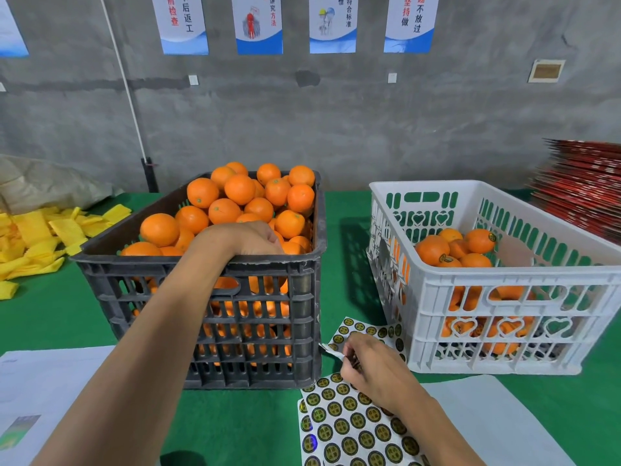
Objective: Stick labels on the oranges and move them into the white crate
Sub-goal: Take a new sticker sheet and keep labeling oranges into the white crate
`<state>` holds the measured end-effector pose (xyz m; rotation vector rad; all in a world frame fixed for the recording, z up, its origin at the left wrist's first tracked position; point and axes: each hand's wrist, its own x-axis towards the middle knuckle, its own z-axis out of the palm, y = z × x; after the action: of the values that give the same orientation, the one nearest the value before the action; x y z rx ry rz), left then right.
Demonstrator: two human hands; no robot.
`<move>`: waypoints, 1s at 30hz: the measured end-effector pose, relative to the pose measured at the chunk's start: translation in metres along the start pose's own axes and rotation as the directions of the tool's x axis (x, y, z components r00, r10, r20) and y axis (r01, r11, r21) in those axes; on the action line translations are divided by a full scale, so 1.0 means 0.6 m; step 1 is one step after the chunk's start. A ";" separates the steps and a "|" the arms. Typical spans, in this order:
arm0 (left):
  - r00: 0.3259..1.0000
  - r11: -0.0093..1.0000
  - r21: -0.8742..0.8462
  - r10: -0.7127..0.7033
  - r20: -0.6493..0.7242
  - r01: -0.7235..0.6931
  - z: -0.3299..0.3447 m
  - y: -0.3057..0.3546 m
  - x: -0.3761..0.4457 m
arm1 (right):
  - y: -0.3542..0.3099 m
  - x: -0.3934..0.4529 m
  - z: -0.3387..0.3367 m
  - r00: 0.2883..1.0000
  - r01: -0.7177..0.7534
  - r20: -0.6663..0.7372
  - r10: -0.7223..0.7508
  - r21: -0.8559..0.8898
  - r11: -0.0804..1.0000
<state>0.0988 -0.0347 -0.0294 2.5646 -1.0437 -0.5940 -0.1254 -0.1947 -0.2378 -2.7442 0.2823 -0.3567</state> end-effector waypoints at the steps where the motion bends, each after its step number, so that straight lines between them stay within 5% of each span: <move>1: 1.000 1.000 -0.006 -0.003 -0.003 0.003 0.000 0.000 -0.001 | -0.001 0.000 0.000 1.000 -0.001 -0.006 0.001 -0.002 1.000; 12: 1.000 1.000 0.004 -0.011 -0.010 0.011 0.000 0.001 -0.005 | -0.003 0.005 0.005 0.998 -0.053 0.039 0.048 0.141 0.989; 21: 1.000 1.000 -0.013 -0.010 -0.004 0.010 0.000 0.004 -0.009 | -0.010 -0.001 0.003 0.999 -0.044 0.014 0.046 -0.089 0.995; 30: 1.000 1.000 -0.012 -0.002 -0.007 0.002 0.000 0.004 -0.009 | -0.013 0.001 0.001 0.989 -0.149 -0.008 0.150 0.099 0.984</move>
<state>0.0940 -0.0327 -0.0268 2.5557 -1.0324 -0.5897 -0.1238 -0.1877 -0.2352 -2.6055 0.4599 -0.3420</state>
